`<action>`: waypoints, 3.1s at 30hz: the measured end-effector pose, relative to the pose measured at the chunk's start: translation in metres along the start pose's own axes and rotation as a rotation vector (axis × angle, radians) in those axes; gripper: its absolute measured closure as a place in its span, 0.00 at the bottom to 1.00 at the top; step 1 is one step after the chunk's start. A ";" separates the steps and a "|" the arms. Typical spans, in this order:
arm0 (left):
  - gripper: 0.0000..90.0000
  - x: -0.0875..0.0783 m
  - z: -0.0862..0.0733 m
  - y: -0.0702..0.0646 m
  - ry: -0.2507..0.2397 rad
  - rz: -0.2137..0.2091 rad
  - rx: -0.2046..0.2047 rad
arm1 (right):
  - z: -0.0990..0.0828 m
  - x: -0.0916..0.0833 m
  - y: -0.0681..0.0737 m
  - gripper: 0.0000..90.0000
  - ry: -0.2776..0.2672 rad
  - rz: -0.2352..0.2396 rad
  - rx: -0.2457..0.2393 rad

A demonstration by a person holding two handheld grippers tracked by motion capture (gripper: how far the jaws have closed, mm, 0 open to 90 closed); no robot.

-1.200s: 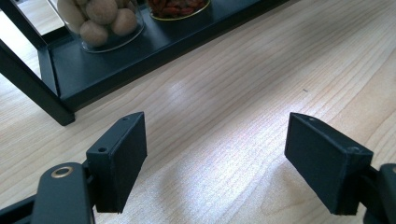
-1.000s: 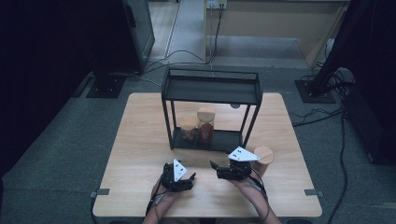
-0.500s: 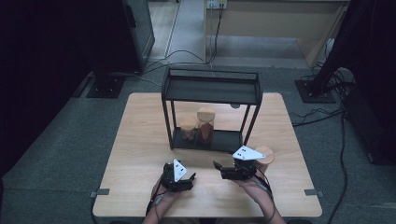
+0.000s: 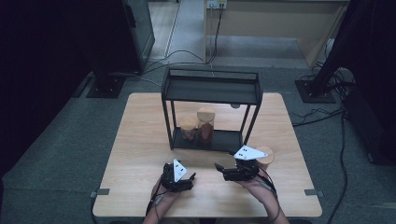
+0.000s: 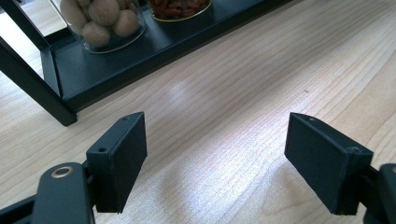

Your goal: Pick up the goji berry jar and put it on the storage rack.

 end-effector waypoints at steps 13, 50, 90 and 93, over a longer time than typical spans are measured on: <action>0.23 0.000 0.000 0.000 -0.002 0.001 -0.001 | 0.007 -0.011 -0.007 0.23 0.017 0.026 -0.014; 0.23 0.000 0.001 -0.001 0.007 0.005 0.005 | 0.023 -0.050 -0.019 0.23 0.020 0.033 -0.081; 0.23 0.002 0.002 -0.002 0.017 0.006 0.010 | 0.023 -0.100 -0.038 0.23 -0.039 -0.040 -0.082; 0.23 0.002 0.002 -0.002 0.019 0.006 0.011 | 0.022 -0.103 -0.039 0.24 -0.038 -0.047 -0.079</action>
Point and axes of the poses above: each handheld gripper's, and its own axes: x roughly forward along the jaws, z roughly out of its top, y roughly to its left, the point moved 5 cm from there along x, roughly forward along the jaws, and after that the axes turned 10 degrees about -z, right-handed, at the moved point
